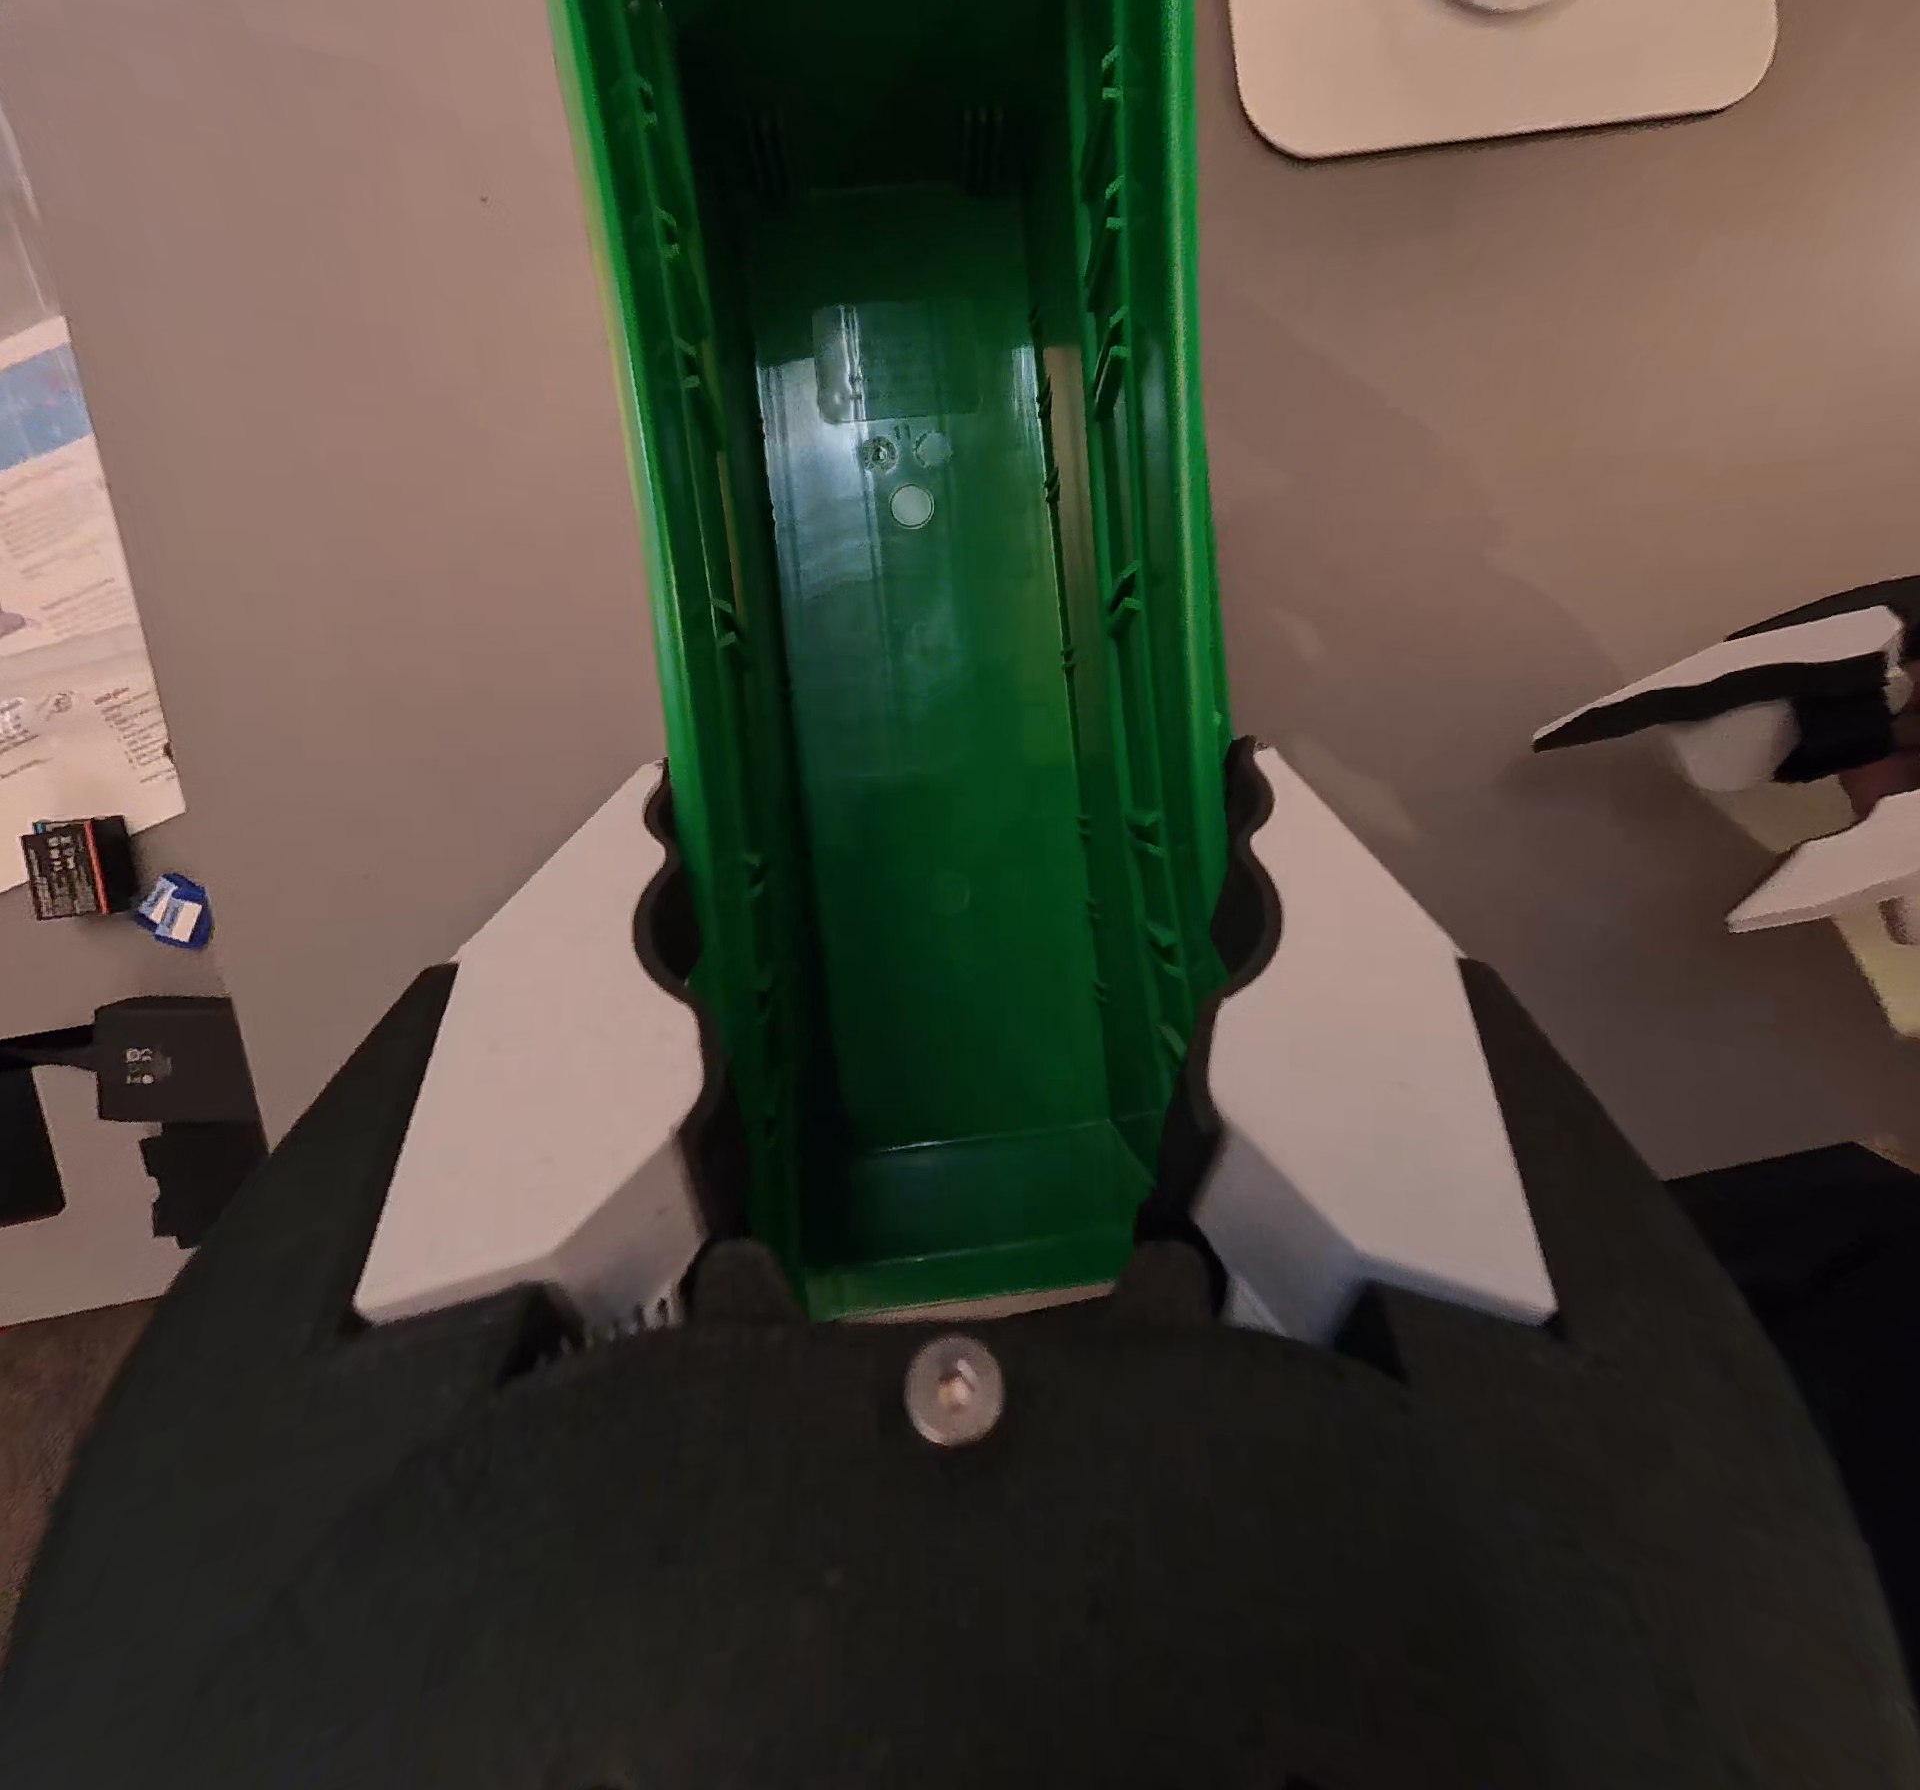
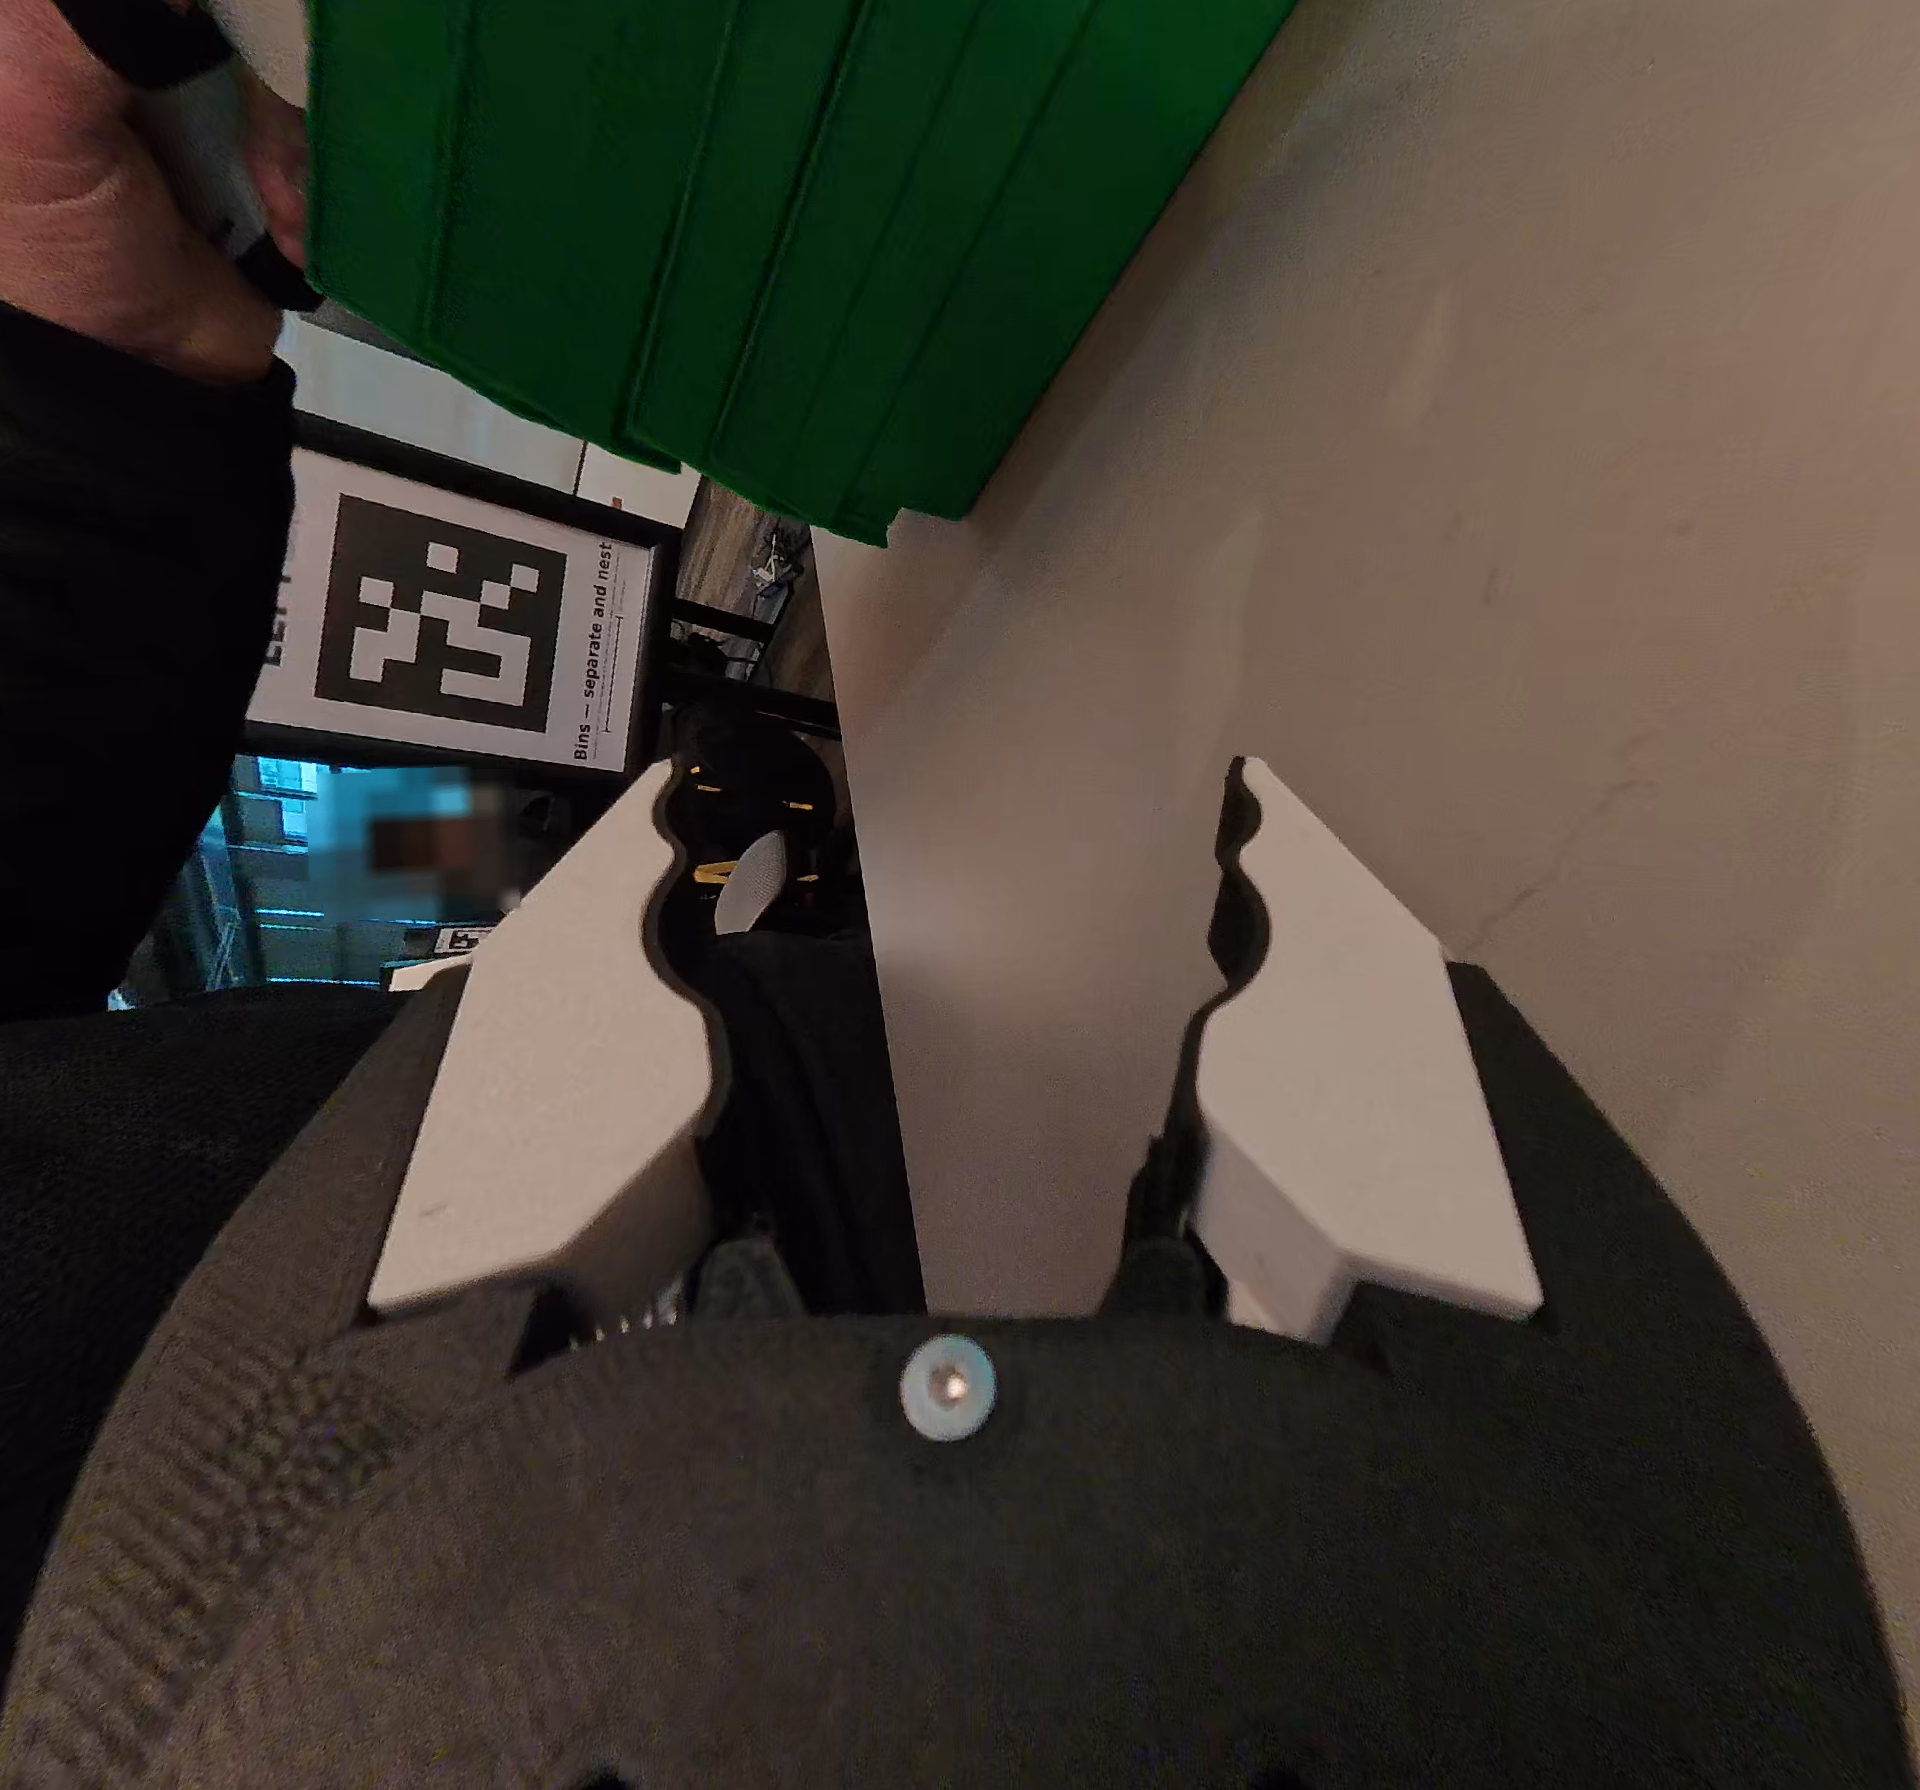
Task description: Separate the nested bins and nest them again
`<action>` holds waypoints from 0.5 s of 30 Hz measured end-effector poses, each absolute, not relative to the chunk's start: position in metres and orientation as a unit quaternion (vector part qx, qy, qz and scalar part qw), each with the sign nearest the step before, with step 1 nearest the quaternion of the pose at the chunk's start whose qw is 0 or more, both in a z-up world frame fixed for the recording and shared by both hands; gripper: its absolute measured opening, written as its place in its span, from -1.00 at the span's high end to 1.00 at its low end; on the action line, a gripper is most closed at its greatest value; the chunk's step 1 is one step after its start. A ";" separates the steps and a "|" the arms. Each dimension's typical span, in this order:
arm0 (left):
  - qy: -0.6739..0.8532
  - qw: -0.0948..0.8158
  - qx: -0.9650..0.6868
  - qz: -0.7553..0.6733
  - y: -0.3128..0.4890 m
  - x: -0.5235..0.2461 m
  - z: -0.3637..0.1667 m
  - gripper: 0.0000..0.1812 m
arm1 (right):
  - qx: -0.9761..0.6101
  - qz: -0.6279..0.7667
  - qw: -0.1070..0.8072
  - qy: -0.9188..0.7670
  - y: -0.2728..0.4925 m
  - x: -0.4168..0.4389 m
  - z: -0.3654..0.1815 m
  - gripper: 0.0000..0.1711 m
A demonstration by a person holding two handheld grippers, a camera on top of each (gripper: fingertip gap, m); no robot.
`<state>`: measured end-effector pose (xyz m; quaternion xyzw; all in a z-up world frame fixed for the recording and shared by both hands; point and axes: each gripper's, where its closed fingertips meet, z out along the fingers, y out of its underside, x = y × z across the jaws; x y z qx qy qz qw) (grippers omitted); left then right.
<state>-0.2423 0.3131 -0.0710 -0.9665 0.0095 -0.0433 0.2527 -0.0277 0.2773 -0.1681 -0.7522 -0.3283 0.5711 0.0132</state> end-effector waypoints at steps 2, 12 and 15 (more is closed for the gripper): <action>0.010 0.256 -0.966 -0.043 0.313 -0.244 -0.065 -0.11 | -0.752 0.571 0.012 -0.330 0.276 -0.029 -0.169 -0.14; 0.017 0.265 -0.963 -0.032 0.311 -0.244 -0.064 -0.13 | -0.752 0.570 0.033 -0.329 0.281 -0.041 -0.160 -0.15; 0.023 0.262 -0.965 -0.020 0.310 -0.241 -0.070 -0.13 | -0.744 0.572 0.080 -0.334 0.296 -0.064 -0.136 -0.13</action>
